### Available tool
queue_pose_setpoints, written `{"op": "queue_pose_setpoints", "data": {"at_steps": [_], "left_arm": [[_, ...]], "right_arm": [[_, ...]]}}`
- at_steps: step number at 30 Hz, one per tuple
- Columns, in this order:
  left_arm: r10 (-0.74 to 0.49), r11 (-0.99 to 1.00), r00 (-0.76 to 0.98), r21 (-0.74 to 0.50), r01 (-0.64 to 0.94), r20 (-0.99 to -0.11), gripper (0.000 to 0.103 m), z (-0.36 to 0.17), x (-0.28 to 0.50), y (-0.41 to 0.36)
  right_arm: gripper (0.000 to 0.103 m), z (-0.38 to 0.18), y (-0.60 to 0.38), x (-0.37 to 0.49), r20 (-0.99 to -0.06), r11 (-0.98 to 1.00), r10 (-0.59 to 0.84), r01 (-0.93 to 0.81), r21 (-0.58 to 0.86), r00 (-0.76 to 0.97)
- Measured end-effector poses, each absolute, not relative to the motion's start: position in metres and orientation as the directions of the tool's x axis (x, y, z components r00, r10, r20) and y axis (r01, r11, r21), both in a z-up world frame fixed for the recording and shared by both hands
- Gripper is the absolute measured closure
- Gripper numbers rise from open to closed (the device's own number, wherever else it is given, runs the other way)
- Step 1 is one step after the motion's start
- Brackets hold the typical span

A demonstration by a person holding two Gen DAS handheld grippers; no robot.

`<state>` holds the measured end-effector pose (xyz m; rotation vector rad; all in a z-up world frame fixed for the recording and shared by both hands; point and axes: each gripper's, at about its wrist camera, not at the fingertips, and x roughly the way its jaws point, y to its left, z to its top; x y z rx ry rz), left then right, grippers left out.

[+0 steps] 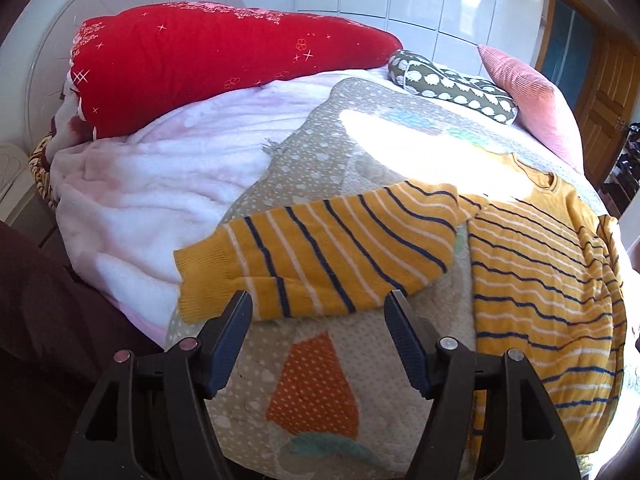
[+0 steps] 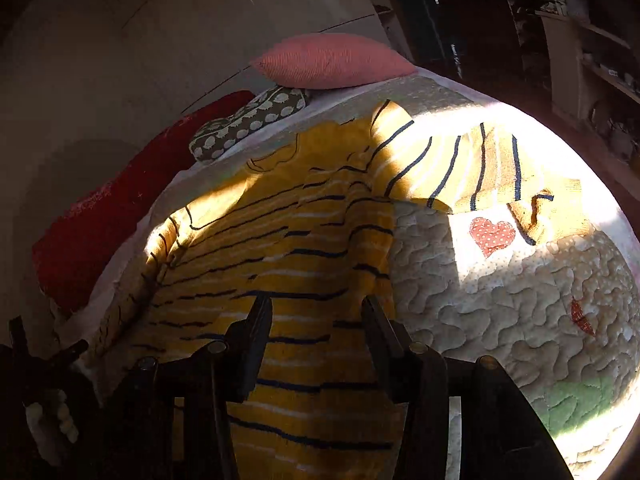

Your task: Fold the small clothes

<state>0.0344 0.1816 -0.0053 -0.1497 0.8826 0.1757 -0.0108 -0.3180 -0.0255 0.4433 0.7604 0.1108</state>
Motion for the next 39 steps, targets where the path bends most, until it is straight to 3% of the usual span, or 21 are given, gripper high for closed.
{"op": "queue_pose_setpoints", "data": {"at_steps": [20,21,22,23,24,28,35,36,37,39], "left_arm": [[0.039,0.968,0.501,-0.091,-0.232,-0.864,0.032,-0.058,0.147,0.21],[0.033,0.97,0.502,-0.093,-0.224,-0.864,0.045,-0.058,0.15,0.21],[0.038,0.971,0.506,-0.087,-0.222,-0.862,0.078,-0.055,0.15,0.209],[0.034,0.971,0.507,-0.091,-0.219,-0.861,0.092,-0.053,0.15,0.211],[0.006,0.969,0.509,-0.121,-0.217,-0.861,0.098,-0.051,0.149,0.214],[-0.069,0.935,0.542,-0.243,-0.257,-0.838,0.099,-0.041,0.136,0.238],[-0.035,0.909,0.572,-0.264,-0.322,-0.819,0.096,-0.032,0.104,0.27],[-0.02,0.912,0.575,-0.25,-0.325,-0.818,0.089,-0.032,0.1,0.273],[-0.001,0.917,0.573,-0.23,-0.327,-0.819,0.072,-0.033,0.097,0.274],[0.017,0.925,0.569,-0.203,-0.32,-0.822,0.052,-0.036,0.091,0.275]], "right_arm": [[0.053,-0.032,-0.217,0.013,-0.698,0.932,0.351,-0.167,0.321,0.624],[0.052,-0.031,-0.208,0.014,-0.698,0.93,0.363,-0.189,0.316,0.617],[0.052,-0.03,-0.199,0.017,-0.7,0.927,0.373,-0.209,0.312,0.609],[0.052,-0.03,-0.19,0.02,-0.703,0.923,0.384,-0.23,0.308,0.599],[0.051,-0.03,-0.181,0.023,-0.706,0.919,0.393,-0.248,0.305,0.589],[0.051,-0.034,-0.143,0.039,-0.726,0.896,0.439,-0.317,0.311,0.529],[0.051,-0.036,-0.072,0.07,-0.741,0.827,0.529,-0.445,0.342,0.414],[0.051,-0.038,-0.061,0.076,-0.744,0.819,0.537,-0.458,0.346,0.398],[0.051,-0.039,-0.051,0.081,-0.746,0.81,0.545,-0.47,0.35,0.383],[0.051,-0.041,-0.03,0.093,-0.746,0.788,0.566,-0.495,0.366,0.35]]}}
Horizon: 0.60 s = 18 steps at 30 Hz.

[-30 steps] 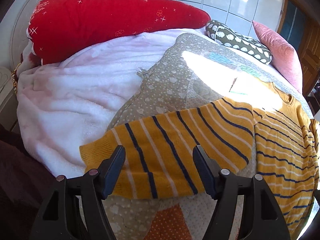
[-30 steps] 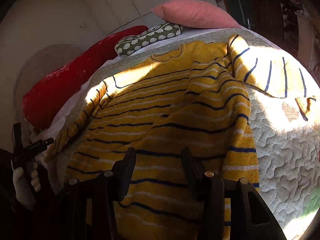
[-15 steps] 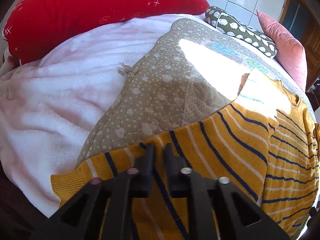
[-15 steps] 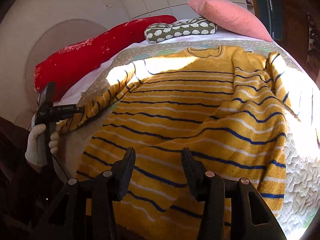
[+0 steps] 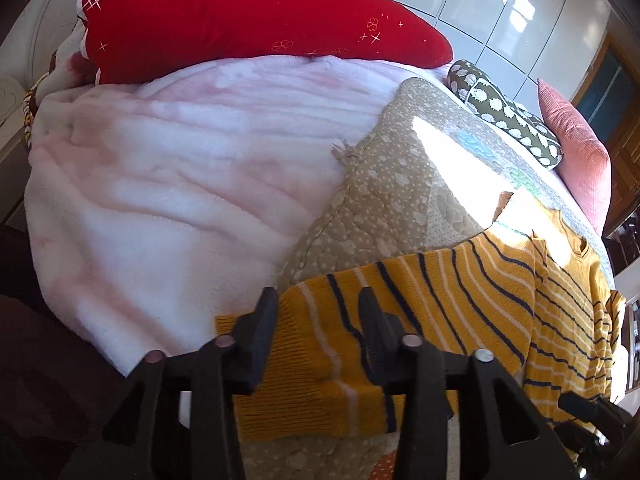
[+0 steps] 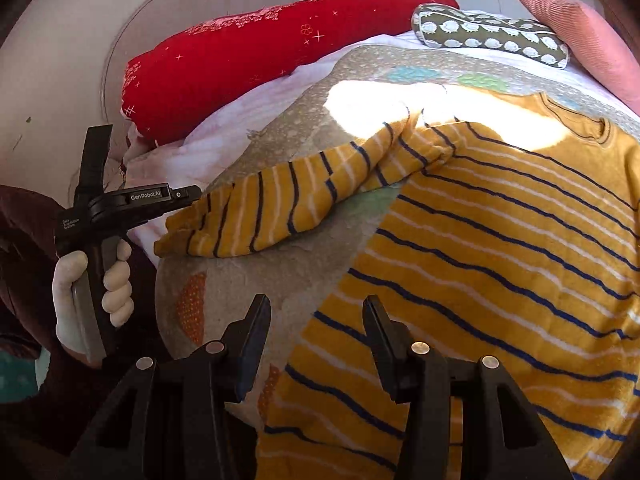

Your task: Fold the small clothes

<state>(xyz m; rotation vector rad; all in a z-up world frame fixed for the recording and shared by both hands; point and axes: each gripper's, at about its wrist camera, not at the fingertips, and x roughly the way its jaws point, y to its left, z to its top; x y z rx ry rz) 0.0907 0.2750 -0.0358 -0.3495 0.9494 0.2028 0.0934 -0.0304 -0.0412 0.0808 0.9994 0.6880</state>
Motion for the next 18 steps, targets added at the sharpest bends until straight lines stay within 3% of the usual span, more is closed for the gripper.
{"op": "queue_pose_setpoints", "data": {"at_steps": [3,9,11,12,13,18], "left_arm": [[-0.034,0.936,0.568,-0.225,-0.269,-0.822,0.045,-0.041,0.084,0.271],[-0.093,0.915,0.608,-0.308,-0.259,-0.788,0.044,-0.042,0.067,0.272],[-0.107,0.913,0.626,-0.325,-0.245,-0.772,0.063,-0.043,0.064,0.271],[-0.108,0.916,0.62,-0.319,-0.241,-0.778,0.089,-0.045,0.065,0.27],[-0.107,0.918,0.605,-0.312,-0.246,-0.789,0.1,-0.049,0.067,0.269],[-0.149,0.888,0.621,-0.38,-0.258,-0.77,0.1,-0.055,0.062,0.277]], "right_arm": [[0.051,-0.045,-0.003,0.114,-0.745,0.751,0.602,-0.522,0.404,0.289],[0.051,-0.043,0.065,0.158,-0.759,0.687,0.633,-0.56,0.463,0.15],[0.051,-0.045,0.09,0.175,-0.77,0.676,0.63,-0.561,0.477,0.105],[0.051,-0.046,0.105,0.182,-0.773,0.669,0.629,-0.562,0.486,0.081],[0.051,-0.048,0.118,0.19,-0.783,0.666,0.62,-0.562,0.49,0.053],[0.05,-0.068,0.182,0.217,-0.841,0.664,0.531,-0.565,0.489,-0.103]]}}
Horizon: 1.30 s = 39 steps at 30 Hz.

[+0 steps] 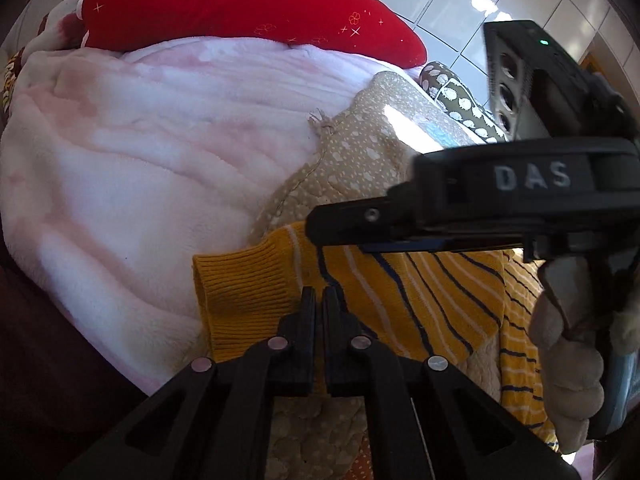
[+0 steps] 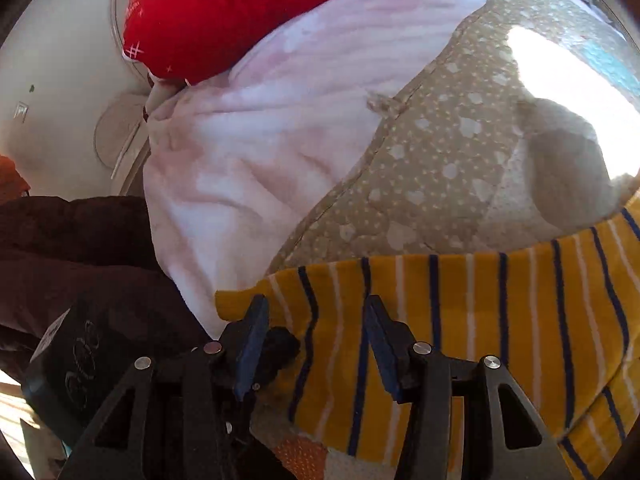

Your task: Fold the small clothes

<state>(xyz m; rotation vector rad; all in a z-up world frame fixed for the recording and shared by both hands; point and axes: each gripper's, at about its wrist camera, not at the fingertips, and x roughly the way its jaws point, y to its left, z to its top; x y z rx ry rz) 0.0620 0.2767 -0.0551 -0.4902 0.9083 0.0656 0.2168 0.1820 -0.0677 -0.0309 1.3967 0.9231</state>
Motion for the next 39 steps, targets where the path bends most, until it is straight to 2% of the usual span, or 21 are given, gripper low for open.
{"op": "queue_pose_setpoints", "data": {"at_steps": [2,5,8,9,10,12,13,18,25,29,32,35,37,38,39], "left_arm": [[-0.16,0.879,0.625,-0.398,-0.262,-0.764,0.1,-0.057,0.06,0.279],[-0.16,0.874,0.626,-0.404,-0.27,-0.763,0.1,-0.061,0.06,0.278],[-0.14,0.879,0.631,-0.389,-0.275,-0.763,0.1,-0.059,0.06,0.274],[-0.135,0.879,0.63,-0.385,-0.28,-0.765,0.1,-0.058,0.06,0.273],[-0.135,0.878,0.628,-0.386,-0.282,-0.767,0.101,-0.057,0.059,0.271],[-0.135,0.877,0.63,-0.388,-0.284,-0.765,0.101,-0.05,0.057,0.268],[-0.131,0.881,0.634,-0.383,-0.278,-0.762,0.101,-0.045,0.054,0.264],[-0.124,0.918,0.674,-0.342,-0.2,-0.728,0.103,-0.006,0.043,0.223],[-0.253,0.949,0.702,-0.31,0.048,-0.665,0.103,0.046,0.031,0.12],[-0.28,0.953,0.673,-0.285,0.106,-0.685,0.103,0.046,0.034,0.08],[-0.282,0.955,0.629,-0.275,0.112,-0.724,0.103,0.032,0.032,0.065],[-0.274,0.959,0.588,-0.266,0.102,-0.761,0.103,0.015,0.032,0.055],[-0.255,0.965,0.571,-0.243,0.098,-0.78,0.103,0.007,0.034,0.05],[-0.243,0.968,0.562,-0.231,0.094,-0.79,0.102,0.002,0.037,0.051],[-0.232,0.972,0.551,-0.219,0.089,-0.802,0.101,-0.004,0.04,0.05]], "right_arm": [[0.05,-0.077,0.2,0.222,-0.856,0.667,0.496,-0.567,0.483,-0.146],[0.042,-0.087,0.22,0.225,-0.881,0.687,0.438,-0.565,0.457,-0.18],[0.04,-0.085,0.235,0.216,-0.923,0.701,0.363,-0.616,0.359,-0.125],[0.05,-0.083,0.237,0.21,-0.939,0.704,0.335,-0.641,0.306,-0.079],[0.071,-0.081,0.237,0.205,-0.952,0.706,0.304,-0.664,0.244,-0.027],[0.096,-0.076,0.226,0.199,-0.95,0.714,0.312,-0.665,0.218,0.024],[0.099,-0.072,0.215,0.199,-0.939,0.722,0.344,-0.648,0.244,0.029],[0.099,-0.031,0.147,0.185,-0.859,0.724,0.497,-0.605,0.331,0.124],[0.099,0.021,-0.009,0.167,-0.7,0.763,0.624,-0.464,0.45,0.347],[0.099,0.022,-0.123,0.161,-0.659,0.829,0.557,-0.3,0.471,0.505],[0.099,0.014,-0.199,0.16,-0.665,0.907,0.399,-0.165,0.387,0.631],[0.097,-0.012,-0.257,0.16,-0.717,0.942,0.27,-0.024,0.334,0.643],[0.096,-0.028,-0.285,0.156,-0.732,0.928,0.281,0.02,0.373,0.621],[0.094,-0.034,-0.298,0.152,-0.724,0.915,0.304,0.023,0.404,0.619],[0.082,-0.037,-0.305,0.15,-0.717,0.906,0.314,0.028,0.421,0.622]]}}
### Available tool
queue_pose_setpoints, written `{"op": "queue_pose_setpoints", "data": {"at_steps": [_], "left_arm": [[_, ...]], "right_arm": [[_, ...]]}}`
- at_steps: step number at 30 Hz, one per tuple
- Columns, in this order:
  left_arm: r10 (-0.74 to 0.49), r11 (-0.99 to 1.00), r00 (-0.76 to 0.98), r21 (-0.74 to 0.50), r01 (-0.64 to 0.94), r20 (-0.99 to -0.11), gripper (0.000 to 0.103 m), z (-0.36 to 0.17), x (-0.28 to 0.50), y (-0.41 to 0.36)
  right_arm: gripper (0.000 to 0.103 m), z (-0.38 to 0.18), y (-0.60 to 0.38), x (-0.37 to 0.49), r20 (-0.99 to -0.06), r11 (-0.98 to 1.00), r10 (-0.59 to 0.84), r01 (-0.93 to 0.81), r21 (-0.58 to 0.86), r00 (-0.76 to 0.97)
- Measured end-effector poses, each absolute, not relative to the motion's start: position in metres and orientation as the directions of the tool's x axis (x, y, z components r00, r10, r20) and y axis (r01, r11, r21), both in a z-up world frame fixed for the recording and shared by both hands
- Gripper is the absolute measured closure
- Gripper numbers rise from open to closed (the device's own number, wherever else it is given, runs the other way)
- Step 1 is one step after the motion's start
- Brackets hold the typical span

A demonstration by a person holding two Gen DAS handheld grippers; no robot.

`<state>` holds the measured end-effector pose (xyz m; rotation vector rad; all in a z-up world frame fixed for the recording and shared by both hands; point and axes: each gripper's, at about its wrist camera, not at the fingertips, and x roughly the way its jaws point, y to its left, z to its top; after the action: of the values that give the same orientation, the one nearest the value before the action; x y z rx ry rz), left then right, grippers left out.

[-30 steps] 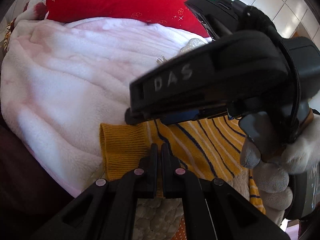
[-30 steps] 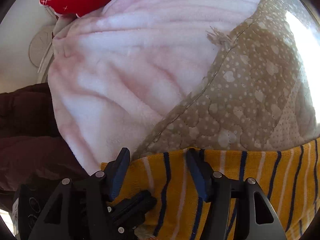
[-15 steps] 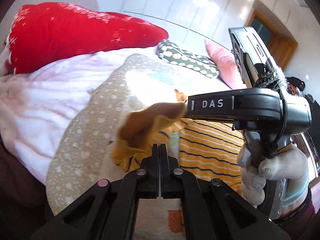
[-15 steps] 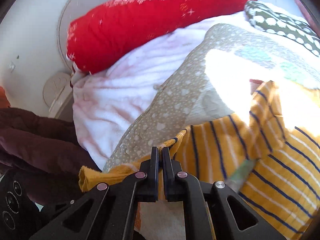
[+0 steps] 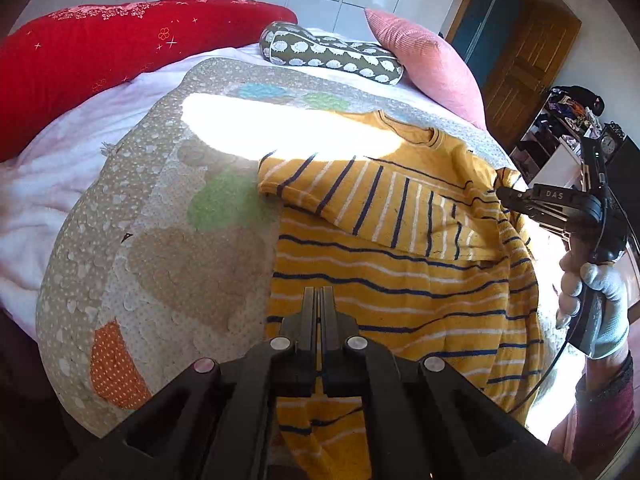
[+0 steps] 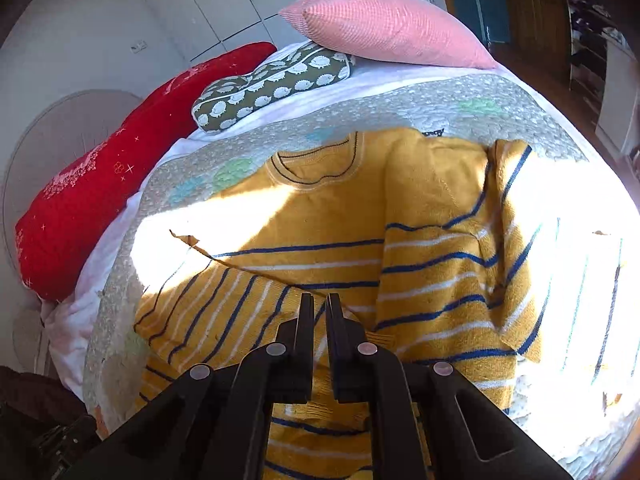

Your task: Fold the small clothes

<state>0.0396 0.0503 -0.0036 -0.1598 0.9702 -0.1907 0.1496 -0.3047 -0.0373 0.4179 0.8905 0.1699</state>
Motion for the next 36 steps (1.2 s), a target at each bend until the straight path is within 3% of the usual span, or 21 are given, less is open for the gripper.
{"op": "queue_pose_setpoints", "data": {"at_steps": [1,3,8,10,14,15,16,21,26,29,30,32,35,36], "left_arm": [[-0.223,0.974,0.537,-0.211,0.084,-0.813,0.099,-0.009,0.042,0.051],[-0.218,0.975,0.518,-0.208,0.078,-0.827,0.098,-0.018,0.043,0.05],[-0.204,0.978,0.518,-0.189,0.083,-0.831,0.095,-0.022,0.037,0.049],[-0.196,0.98,0.527,-0.181,0.081,-0.827,0.085,-0.022,0.036,0.051],[-0.182,0.983,0.546,-0.173,0.069,-0.818,0.083,-0.02,0.035,0.06],[-0.176,0.984,0.549,-0.168,0.066,-0.817,0.083,-0.02,0.035,0.062],[-0.172,0.984,0.551,-0.164,0.063,-0.817,0.083,-0.02,0.035,0.064],[-0.169,0.983,0.545,-0.183,0.03,-0.821,0.083,-0.025,0.04,0.073],[-0.162,0.983,0.557,-0.181,0.02,-0.815,0.08,-0.023,0.04,0.079],[-0.155,0.984,0.562,-0.179,0.014,-0.812,0.073,-0.023,0.04,0.083],[-0.153,0.984,0.56,-0.178,0.011,-0.814,0.073,-0.023,0.041,0.084],[-0.154,0.983,0.557,-0.182,0.006,-0.816,0.073,-0.024,0.041,0.087],[-0.154,0.984,0.556,-0.178,0.011,-0.817,0.073,-0.023,0.042,0.087],[-0.157,0.984,0.557,-0.177,0.018,-0.815,0.072,-0.022,0.041,0.085]], "right_arm": [[0.064,-0.041,-0.309,0.147,-0.713,0.903,0.314,0.035,0.428,0.627],[0.051,-0.047,-0.309,0.145,-0.712,0.903,0.313,0.036,0.428,0.628],[0.051,-0.067,-0.292,0.149,-0.763,0.93,0.279,0.035,0.367,0.583],[0.051,-0.076,-0.281,0.155,-0.794,0.954,0.228,0.031,0.297,0.564],[0.051,-0.097,-0.267,0.164,-0.852,0.98,0.166,0.01,0.197,0.497],[0.062,-0.096,-0.263,0.164,-0.857,0.986,0.149,-0.006,0.168,0.494],[0.084,-0.092,-0.259,0.164,-0.861,0.989,0.138,-0.025,0.145,0.489],[0.094,-0.042,-0.257,0.176,-0.815,0.988,0.156,-0.083,0.132,0.558],[0.093,-0.005,-0.268,0.185,-0.732,0.994,0.102,-0.033,0.108,0.674],[0.09,-0.028,-0.285,0.196,-0.752,0.996,0.029,0.047,0.08,0.659],[0.085,-0.041,-0.293,0.2,-0.781,0.994,0.027,0.068,0.089,0.624],[0.081,-0.058,-0.314,0.196,-0.812,0.98,0.059,0.12,0.156,0.58],[0.079,-0.048,-0.347,0.166,-0.737,0.935,0.163,0.135,0.328,0.656],[0.074,-0.042,-0.358,0.153,-0.713,0.923,0.168,0.145,0.355,0.681]]}}
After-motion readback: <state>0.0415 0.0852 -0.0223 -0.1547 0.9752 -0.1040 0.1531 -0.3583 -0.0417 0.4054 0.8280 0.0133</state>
